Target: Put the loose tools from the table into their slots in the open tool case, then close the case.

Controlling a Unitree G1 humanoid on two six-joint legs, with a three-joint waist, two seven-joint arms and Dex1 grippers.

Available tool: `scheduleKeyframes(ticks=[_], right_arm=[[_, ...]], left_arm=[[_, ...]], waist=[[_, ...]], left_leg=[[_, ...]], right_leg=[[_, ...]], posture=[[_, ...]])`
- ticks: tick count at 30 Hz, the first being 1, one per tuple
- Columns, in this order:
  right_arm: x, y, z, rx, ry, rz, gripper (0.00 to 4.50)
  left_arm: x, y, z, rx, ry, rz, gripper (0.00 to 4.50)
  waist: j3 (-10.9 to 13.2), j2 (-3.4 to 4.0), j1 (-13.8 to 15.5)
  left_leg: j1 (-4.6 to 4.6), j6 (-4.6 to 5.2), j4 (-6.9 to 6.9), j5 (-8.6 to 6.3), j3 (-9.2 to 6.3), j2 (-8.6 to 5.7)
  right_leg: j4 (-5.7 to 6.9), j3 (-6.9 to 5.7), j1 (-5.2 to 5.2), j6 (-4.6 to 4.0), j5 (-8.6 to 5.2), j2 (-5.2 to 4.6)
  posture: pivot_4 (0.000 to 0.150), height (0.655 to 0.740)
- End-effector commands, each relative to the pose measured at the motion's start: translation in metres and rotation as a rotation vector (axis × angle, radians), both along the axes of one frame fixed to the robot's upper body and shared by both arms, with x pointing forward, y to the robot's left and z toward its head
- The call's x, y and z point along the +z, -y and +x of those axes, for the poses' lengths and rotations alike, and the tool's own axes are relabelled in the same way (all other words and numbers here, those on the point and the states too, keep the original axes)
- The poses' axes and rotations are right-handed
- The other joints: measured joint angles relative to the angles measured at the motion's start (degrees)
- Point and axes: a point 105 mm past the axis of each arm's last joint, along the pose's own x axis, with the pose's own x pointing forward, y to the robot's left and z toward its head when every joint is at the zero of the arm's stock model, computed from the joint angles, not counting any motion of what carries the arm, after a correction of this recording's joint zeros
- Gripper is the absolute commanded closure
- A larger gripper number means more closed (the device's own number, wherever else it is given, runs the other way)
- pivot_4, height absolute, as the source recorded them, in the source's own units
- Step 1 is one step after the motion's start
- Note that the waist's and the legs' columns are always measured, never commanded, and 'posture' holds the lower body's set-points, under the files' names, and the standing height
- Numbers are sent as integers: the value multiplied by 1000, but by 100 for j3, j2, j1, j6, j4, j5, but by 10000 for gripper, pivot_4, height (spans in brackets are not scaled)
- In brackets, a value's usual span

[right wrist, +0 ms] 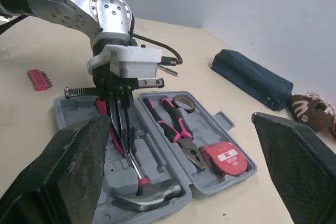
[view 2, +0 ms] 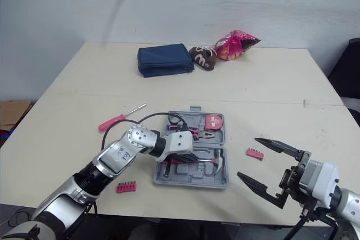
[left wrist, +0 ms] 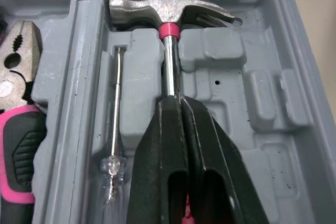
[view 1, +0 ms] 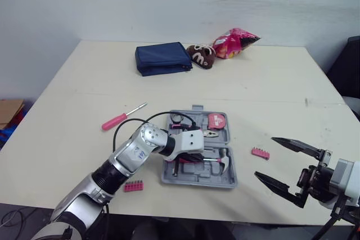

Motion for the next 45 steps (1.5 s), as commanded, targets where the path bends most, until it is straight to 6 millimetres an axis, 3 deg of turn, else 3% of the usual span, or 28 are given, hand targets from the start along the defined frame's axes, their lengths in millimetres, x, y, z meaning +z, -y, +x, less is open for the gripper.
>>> scheduleKeyframes(ticks=[1,4,6,8,9,11,12,20,22,24,31,34,38,42,45], right_arm=[[6,-2,-2,5,30,-2,0],[6,3,-2,-9,29,-11,0],[7,9,-4,-19,29,-22,0],[6,13,-6,-28,25,-32,0],[6,15,-7,-32,22,-38,0],[5,21,-9,-44,15,-52,0],[5,29,-9,-61,14,-65,0],[-11,91,-21,-214,-40,-135,0],[-20,116,-31,-280,-82,-149,0],[-27,136,-42,-331,-114,-165,0],[-41,181,-67,-473,-198,-164,0],[-47,194,-76,-512,-223,-175,0],[-50,206,-83,-546,-234,-185,0],[-53,200,-76,-494,-225,-178,0],[-53,178,-63,-390,-203,-153,0]], left_arm=[[-31,-13,-4,54,-84,-4,44635],[13,-10,3,45,-26,-242,44635],[55,-20,-11,-129,84,-402,44635],[74,-33,-16,-179,146,-481,44635],[80,-39,-14,-160,157,-517,44635],[93,-58,-6,-58,136,-619,39498],[89,-81,-2,9,140,-604,37023],[80,-216,2,388,287,-432,881],[77,-268,-4,544,299,-355,258],[75,-308,-13,681,311,-307,258],[63,-411,-61,1091,303,-206,258],[54,-431,-84,1184,278,-167,258],[50,-435,-95,1207,267,-168,258],[52,-412,-82,1094,268,-213,258],[63,-393,-72,1016,289,-247,258]], waist=[[4,1,3],[40,30,2],[104,28,-17],[128,28,-11],[134,40,2],[141,54,13],[143,53,16],[242,3,-20],[244,-1,-22],[246,2,-25],[250,9,-41],[250,9,-60],[252,13,-86],[250,14,-71],[249,13,-76]], left_leg=[[4,1,-1,0,0,0],[-10,2,-4,1,0,0],[-48,4,-1,7,0,0],[-84,-7,4,15,5,0],[-123,-47,14,37,3,3],[-162,-47,22,40,7,3],[-168,-45,23,39,11,0],[-164,-46,20,33,19,-1],[-163,-44,17,29,19,-1],[-159,-39,14,12,25,-2],[-153,-19,3,-27,26,-1],[-149,-25,-11,-31,27,1],[-145,-27,-15,-32,28,-1],[-139,-52,-13,-39,22,-2],[-137,-56,-10,-32,23,-9]], right_leg=[[0,0,4,0,0,-2],[1,0,-14,1,0,-7],[5,-5,-53,14,7,-4],[21,-6,-131,101,54,1],[23,-9,-163,105,57,12],[22,-5,-202,111,54,19],[26,0,-211,123,47,20],[39,17,-223,139,34,24],[38,14,-222,137,35,18],[36,11,-222,132,33,8],[41,-3,-232,99,14,-9],[41,-6,-236,90,9,-10],[44,-8,-235,89,8,-18],[55,-17,-231,89,8,-23],[75,-17,-232,89,9,-31]], posture=[[1500,7400],[1500,7400],[1500,7400],[1500,7400],[1500,7400],[1500,7400],[1500,7400],[1500,7400],[1500,7400],[1500,7400],[1500,7400],[1500,7400],[1500,7400],[1500,7400],[1500,7400]])
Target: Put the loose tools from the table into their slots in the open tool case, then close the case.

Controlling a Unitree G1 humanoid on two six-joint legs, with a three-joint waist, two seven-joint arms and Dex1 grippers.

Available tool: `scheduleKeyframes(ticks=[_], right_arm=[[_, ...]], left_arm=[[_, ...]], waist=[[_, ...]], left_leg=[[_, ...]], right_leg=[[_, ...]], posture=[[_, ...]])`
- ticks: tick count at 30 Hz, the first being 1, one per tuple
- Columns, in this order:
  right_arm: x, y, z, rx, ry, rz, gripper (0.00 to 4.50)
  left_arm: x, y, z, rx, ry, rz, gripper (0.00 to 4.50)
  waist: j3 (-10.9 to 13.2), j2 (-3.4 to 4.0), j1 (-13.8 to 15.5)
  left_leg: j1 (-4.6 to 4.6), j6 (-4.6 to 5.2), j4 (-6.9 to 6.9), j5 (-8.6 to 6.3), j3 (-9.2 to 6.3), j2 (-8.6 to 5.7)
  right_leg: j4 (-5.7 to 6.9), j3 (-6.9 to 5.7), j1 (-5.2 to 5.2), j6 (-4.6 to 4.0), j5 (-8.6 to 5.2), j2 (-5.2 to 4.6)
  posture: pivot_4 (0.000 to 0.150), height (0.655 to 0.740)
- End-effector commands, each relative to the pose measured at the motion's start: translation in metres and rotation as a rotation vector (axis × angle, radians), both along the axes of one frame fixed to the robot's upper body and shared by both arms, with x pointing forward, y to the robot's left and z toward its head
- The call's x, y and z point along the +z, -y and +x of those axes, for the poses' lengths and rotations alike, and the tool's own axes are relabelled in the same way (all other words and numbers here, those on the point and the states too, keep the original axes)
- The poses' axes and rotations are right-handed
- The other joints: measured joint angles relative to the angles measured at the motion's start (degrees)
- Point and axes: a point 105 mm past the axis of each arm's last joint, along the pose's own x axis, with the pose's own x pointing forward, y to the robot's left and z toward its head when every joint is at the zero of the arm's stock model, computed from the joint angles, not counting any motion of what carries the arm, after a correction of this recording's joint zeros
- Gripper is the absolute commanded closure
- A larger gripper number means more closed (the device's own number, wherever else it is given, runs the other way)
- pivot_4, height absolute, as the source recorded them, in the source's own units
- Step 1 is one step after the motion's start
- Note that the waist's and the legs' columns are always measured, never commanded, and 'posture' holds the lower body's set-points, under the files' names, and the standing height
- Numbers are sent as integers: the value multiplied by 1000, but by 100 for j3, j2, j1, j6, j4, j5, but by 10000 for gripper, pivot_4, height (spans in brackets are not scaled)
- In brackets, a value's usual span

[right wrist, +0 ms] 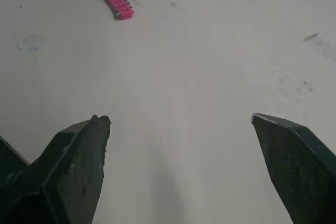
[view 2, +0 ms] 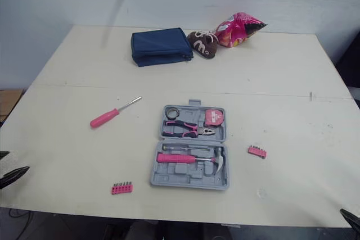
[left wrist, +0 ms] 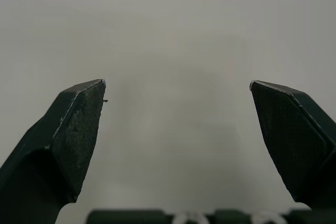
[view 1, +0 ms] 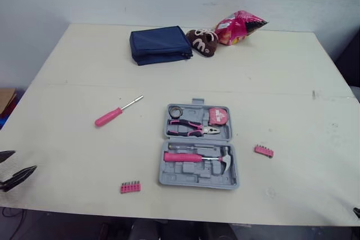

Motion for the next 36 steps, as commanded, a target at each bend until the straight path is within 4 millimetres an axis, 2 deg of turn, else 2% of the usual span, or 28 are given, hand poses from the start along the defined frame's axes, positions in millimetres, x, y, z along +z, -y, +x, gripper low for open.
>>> scheduleKeyframes(ticks=[1,7,10,13,17,19,22,27,36], right_arm=[[7,-27,13,144,39,16,0],[32,-90,55,342,160,96,0],[41,-123,61,475,157,157,0],[46,-164,61,660,149,207,0],[48,-190,66,774,166,238,0],[46,-199,65,823,163,241,0],[40,-212,63,903,146,234,0],[43,-224,70,921,169,248,0],[48,-218,76,860,202,228,0]], left_arm=[[23,19,10,-92,65,12,258],[35,69,21,-274,71,-24,258],[39,101,18,-427,63,12,258],[25,142,-2,-667,-61,39,258],[3,168,-21,-827,-144,41,258],[-8,173,-27,-870,-169,60,258],[-17,180,-20,-850,-138,53,258],[-32,185,-16,-835,-127,56,258],[-53,194,-12,-832,-143,43,258]], waist=[[-2,-3,-8],[8,13,-109],[9,11,-112],[8,6,-99],[10,7,-94],[10,7,-93],[10,6,-89],[9,3,-88],[9,3,-86]], left_leg=[[0,-2,0,2,-1,1],[-7,29,16,26,0,-1],[-8,30,22,26,1,0],[-13,29,25,26,-2,7],[-14,28,35,25,-1,12],[-12,28,38,25,2,12],[-11,29,41,25,2,13],[-11,34,51,28,0,13],[-10,35,53,28,0,14]], right_leg=[[4,-1,0,0,0,1],[23,1,-3,5,2,6],[25,4,-4,8,3,13],[21,8,-4,10,3,28],[20,17,-2,13,5,44],[21,21,-1,14,5,46],[22,21,-1,14,5,49],[26,23,4,21,10,48],[31,22,3,21,10,47]], posture=[[1500,7400],[1500,7400],[1500,7400],[1500,7400],[1500,7400],[1500,7400],[1500,7400],[1500,7400],[1500,7400]])
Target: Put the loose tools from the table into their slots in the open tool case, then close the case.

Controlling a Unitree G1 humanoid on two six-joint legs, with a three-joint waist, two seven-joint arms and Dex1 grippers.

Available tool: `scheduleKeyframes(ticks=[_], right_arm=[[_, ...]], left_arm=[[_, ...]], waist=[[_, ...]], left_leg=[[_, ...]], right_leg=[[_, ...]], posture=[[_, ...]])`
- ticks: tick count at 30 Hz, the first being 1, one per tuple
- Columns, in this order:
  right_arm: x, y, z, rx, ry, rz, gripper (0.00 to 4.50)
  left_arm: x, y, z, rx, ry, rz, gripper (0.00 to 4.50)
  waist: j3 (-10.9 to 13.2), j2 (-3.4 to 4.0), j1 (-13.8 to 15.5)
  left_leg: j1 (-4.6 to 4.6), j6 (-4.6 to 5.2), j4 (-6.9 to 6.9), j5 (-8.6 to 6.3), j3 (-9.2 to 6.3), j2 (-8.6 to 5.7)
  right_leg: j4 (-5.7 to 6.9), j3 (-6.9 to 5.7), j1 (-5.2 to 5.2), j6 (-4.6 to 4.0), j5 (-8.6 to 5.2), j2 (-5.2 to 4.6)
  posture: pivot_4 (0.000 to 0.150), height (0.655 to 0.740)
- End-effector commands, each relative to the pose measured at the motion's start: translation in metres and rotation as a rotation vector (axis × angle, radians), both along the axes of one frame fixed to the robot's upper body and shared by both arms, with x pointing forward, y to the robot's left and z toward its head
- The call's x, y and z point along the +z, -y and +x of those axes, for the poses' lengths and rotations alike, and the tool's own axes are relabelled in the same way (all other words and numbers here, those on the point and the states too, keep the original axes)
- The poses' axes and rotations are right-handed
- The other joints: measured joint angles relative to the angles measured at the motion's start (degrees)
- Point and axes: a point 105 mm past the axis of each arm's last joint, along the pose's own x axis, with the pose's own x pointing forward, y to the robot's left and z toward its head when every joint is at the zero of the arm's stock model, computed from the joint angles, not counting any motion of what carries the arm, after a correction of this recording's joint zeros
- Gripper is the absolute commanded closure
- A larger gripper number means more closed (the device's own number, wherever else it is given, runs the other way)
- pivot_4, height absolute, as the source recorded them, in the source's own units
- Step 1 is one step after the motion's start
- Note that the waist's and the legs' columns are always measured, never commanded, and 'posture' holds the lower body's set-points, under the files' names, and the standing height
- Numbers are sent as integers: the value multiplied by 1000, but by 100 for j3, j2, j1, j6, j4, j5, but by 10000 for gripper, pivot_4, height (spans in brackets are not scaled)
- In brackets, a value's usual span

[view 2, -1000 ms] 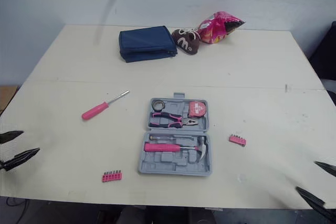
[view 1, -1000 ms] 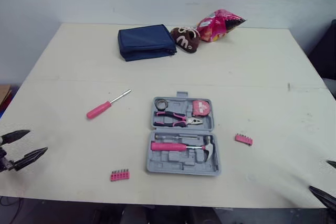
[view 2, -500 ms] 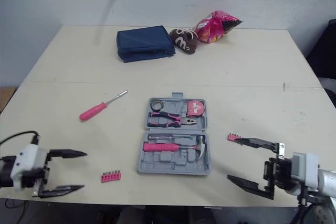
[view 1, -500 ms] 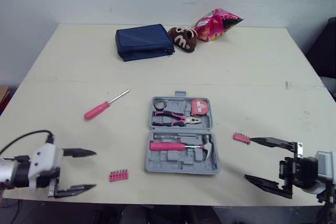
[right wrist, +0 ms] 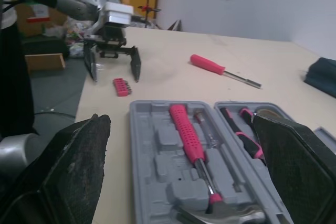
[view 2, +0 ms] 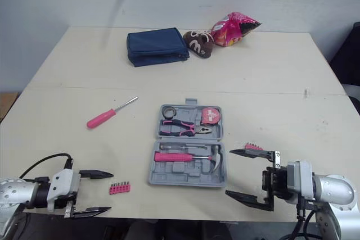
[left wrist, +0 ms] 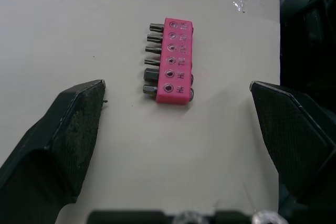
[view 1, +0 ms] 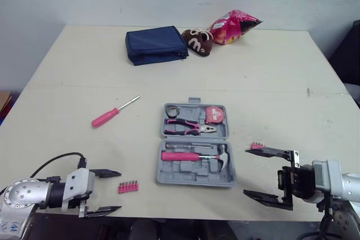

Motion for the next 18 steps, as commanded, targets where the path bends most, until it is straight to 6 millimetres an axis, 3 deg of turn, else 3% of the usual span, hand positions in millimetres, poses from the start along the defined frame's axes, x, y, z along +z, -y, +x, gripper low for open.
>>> scheduleKeyframes(ticks=[1,5,8,14,15,18], right_arm=[[7,3,-3,-9,42,-7,0],[5,10,-3,-43,27,-7,0],[2,13,-4,-64,30,-8,0],[-4,20,-9,-87,18,-4,0],[-5,20,-9,-89,17,-4,0],[-7,22,-12,-92,16,-3,0]], left_arm=[[-5,4,2,7,-2,-10,258],[-13,9,1,-1,-26,-6,258],[-19,8,0,1,-43,4,8236],[-27,5,-4,3,-111,30,36051],[-26,6,-3,1,-112,27,38684],[-22,9,1,-18,-90,25,38681]], waist=[[0,0,0],[-1,1,8],[-1,2,13],[-13,20,-18],[-15,23,-18],[-17,26,-9]], left_leg=[[1,1,1,1,0,0],[4,3,6,3,-1,0],[6,6,13,4,-1,-2],[15,6,10,5,2,-2],[16,6,8,5,4,-2],[19,6,8,5,5,-1]], right_leg=[[4,0,0,0,0,0],[16,0,1,0,0,0],[25,1,4,0,0,-4],[27,5,8,-1,-1,-4],[26,6,9,-1,-1,-4],[27,8,9,-2,-1,-3]], posture=[[1500,7400],[1500,7400],[1500,7400],[1500,7400],[1500,7400],[1500,7400]])
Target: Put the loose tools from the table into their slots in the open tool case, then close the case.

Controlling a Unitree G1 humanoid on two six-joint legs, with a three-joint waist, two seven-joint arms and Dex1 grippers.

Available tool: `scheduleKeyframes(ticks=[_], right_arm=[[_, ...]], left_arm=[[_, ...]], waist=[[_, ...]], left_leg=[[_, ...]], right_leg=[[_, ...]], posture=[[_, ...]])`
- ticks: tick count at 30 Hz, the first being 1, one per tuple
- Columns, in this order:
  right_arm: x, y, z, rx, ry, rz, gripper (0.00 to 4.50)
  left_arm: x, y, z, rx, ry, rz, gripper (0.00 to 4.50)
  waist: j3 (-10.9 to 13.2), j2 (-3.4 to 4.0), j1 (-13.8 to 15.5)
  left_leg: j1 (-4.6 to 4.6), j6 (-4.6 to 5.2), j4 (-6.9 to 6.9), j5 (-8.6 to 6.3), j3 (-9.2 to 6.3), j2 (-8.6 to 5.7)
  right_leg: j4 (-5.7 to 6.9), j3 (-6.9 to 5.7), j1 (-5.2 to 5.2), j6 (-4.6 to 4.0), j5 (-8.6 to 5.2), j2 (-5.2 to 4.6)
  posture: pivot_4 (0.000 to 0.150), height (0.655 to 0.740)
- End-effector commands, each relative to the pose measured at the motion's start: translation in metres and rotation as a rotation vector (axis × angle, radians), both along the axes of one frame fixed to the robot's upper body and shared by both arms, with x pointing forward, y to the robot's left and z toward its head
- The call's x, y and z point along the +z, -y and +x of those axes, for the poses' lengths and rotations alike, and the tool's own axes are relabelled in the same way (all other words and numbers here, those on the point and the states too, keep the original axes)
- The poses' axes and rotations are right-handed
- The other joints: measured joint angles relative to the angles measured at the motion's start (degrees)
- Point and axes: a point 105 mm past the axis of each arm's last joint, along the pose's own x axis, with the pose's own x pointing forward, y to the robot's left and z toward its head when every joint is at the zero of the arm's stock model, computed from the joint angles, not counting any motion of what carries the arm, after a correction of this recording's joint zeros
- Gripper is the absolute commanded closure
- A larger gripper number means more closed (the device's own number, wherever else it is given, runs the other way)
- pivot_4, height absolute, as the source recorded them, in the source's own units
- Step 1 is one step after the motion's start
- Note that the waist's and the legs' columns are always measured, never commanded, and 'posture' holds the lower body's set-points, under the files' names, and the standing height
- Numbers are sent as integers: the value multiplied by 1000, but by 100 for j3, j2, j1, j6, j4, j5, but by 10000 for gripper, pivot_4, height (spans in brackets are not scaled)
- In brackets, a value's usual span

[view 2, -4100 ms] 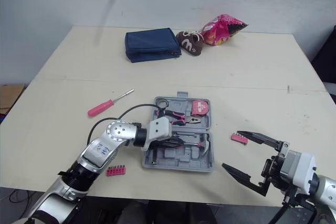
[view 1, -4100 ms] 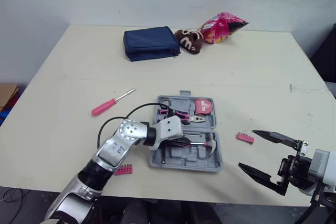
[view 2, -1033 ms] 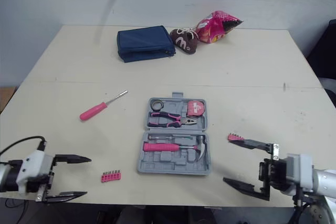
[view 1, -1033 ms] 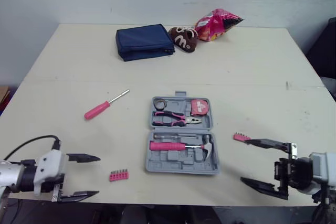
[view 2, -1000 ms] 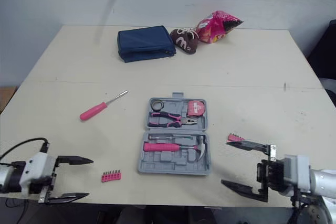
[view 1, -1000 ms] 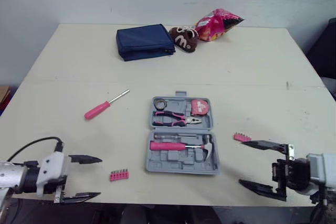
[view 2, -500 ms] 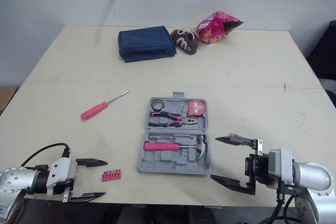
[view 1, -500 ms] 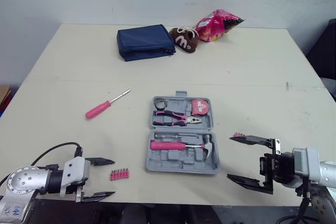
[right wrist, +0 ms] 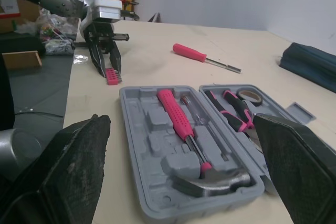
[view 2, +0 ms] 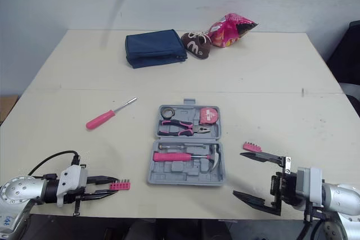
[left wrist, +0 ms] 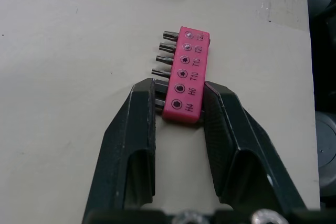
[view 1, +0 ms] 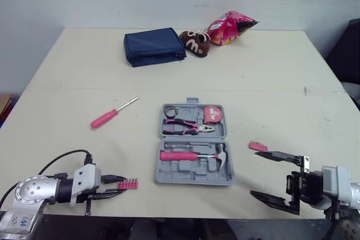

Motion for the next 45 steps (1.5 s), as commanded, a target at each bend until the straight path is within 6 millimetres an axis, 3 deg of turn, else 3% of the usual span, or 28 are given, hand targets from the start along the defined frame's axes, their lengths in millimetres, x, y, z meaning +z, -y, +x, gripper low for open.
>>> scheduleKeyframes(ticks=[1,4,10,12,17,21,28,36,45], right_arm=[[3,2,-5,-1,41,-1,0],[3,4,-6,-11,46,-2,0],[0,12,-7,-38,40,-7,0],[-7,19,-11,-44,-1,-38,0],[-19,40,-20,-77,-60,-98,0],[-20,47,-26,-98,-65,-103,0],[-17,40,-29,-111,-53,-86,0],[-6,19,-26,-125,-46,-57,0],[13,2,-22,-114,-17,-21,0]], left_arm=[[-12,3,-8,-36,-70,16,38682],[-5,0,-5,-43,-40,12,38682],[41,6,23,-30,143,-100,38682],[50,17,27,-93,165,-51,38682],[76,68,44,-198,166,-19,38682],[80,94,60,-172,160,33,38682],[80,111,55,-202,74,166,38682],[59,114,56,-138,63,302,38682],[47,130,55,-89,59,298,38683]], waist=[[-1,2,10],[-1,2,15],[11,-20,27],[13,-24,63],[14,-20,168],[16,-17,141],[23,-14,140],[25,-13,167],[24,-13,171]], left_leg=[[0,0,1,0,0,0],[0,0,1,0,-1,0],[-6,-2,4,2,-5,0],[-9,-5,5,7,-10,0],[-13,2,8,11,-7,-11],[-13,-17,12,24,-6,-10],[-13,-48,12,43,-6,11],[-15,-49,18,43,-8,8],[-14,-45,28,44,-12,6]], right_leg=[[1,0,0,0,0,0],[1,0,1,0,0,0],[6,-5,-4,0,0,1],[7,-8,-4,0,0,1],[-1,2,0,12,6,0],[0,10,0,17,9,12],[5,21,-7,12,7,39],[5,21,-6,13,7,34],[16,20,-1,13,8,31]], posture=[[1500,7400],[1500,7400],[1500,7400],[1500,7400],[1500,7400],[1500,7400],[1500,7400],[1500,7400],[1500,7400]])
